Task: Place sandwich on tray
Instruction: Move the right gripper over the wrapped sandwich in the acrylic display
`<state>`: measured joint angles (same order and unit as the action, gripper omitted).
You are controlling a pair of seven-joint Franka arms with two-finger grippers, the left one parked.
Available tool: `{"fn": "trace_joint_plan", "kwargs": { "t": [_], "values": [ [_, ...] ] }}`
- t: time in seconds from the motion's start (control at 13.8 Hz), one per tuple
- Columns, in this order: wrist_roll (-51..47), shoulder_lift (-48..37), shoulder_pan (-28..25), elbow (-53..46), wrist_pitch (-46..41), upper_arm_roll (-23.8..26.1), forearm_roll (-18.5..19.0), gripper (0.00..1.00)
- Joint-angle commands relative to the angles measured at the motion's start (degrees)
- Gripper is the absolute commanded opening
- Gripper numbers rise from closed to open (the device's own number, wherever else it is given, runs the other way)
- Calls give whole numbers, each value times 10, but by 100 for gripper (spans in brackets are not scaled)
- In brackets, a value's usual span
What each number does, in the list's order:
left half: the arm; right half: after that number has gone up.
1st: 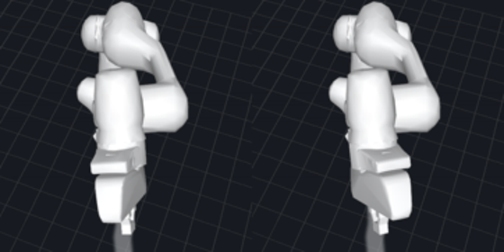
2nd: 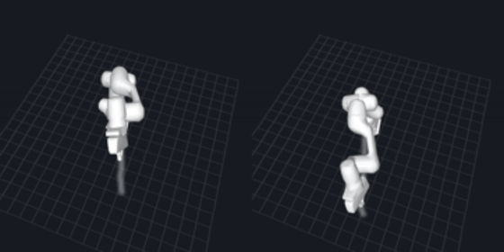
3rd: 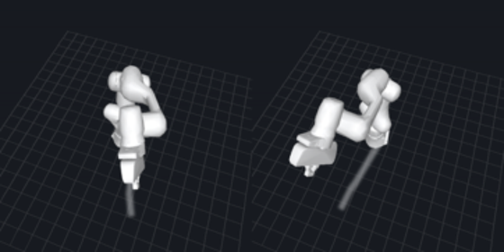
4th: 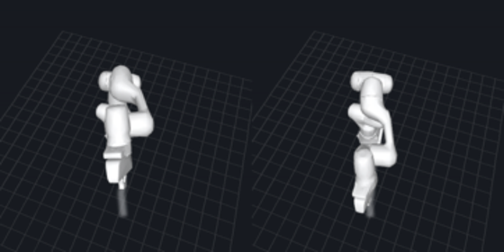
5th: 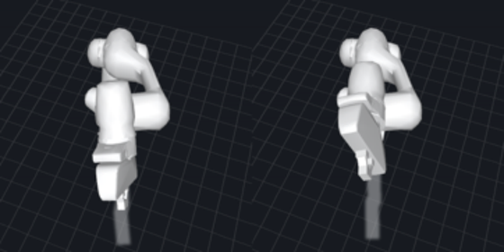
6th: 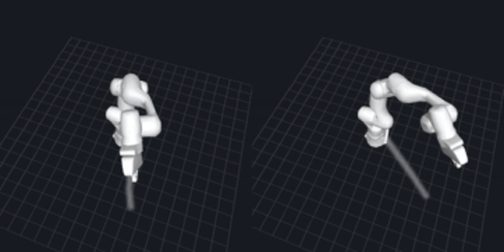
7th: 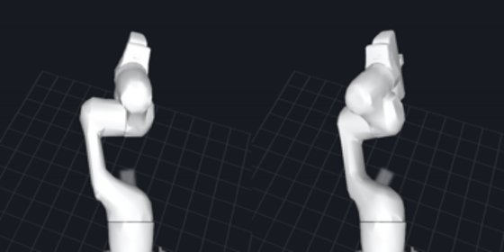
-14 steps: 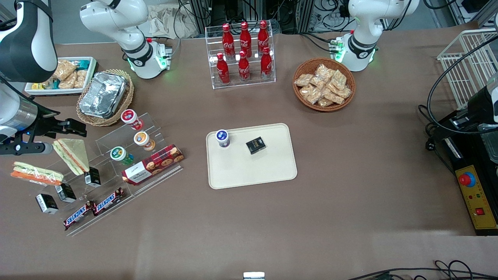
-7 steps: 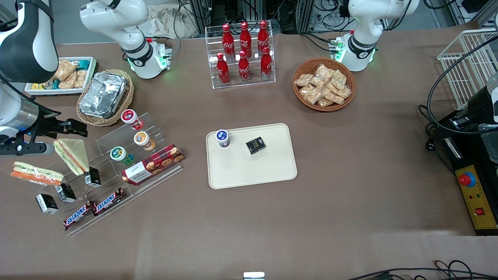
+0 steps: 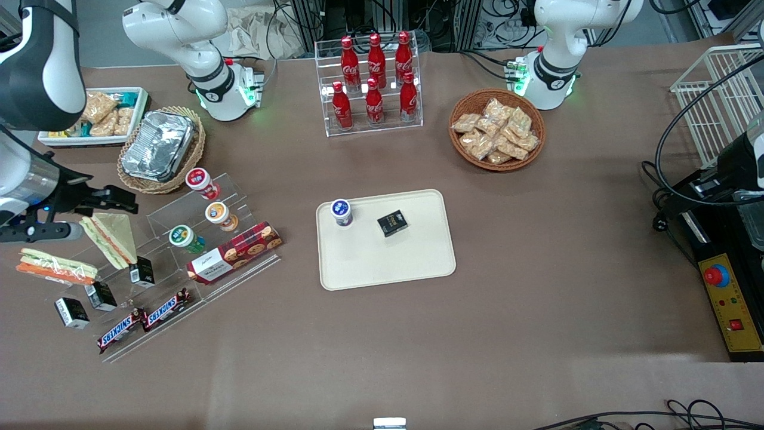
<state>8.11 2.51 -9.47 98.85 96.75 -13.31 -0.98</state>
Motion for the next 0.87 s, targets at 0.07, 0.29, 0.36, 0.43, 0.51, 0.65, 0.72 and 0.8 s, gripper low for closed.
{"fn": "trace_joint_plan", "kwargs": {
  "t": [0.07,0.29,0.36,0.43,0.51,0.65,0.72,0.8],
  "values": [
    [143,14,53,-14,24,-8,-12,100],
    [245,28,89,-16,47,-9,-11,100],
    [266,33,101,-16,67,-9,-8,100],
    [297,37,113,-16,77,-9,-7,100],
    [341,44,125,-16,84,-9,-10,100],
    [417,64,140,-29,117,-9,-10,100],
    [429,73,141,-44,117,-9,-8,100],
    [450,84,153,-55,116,-10,-5,100]
  ]
}}
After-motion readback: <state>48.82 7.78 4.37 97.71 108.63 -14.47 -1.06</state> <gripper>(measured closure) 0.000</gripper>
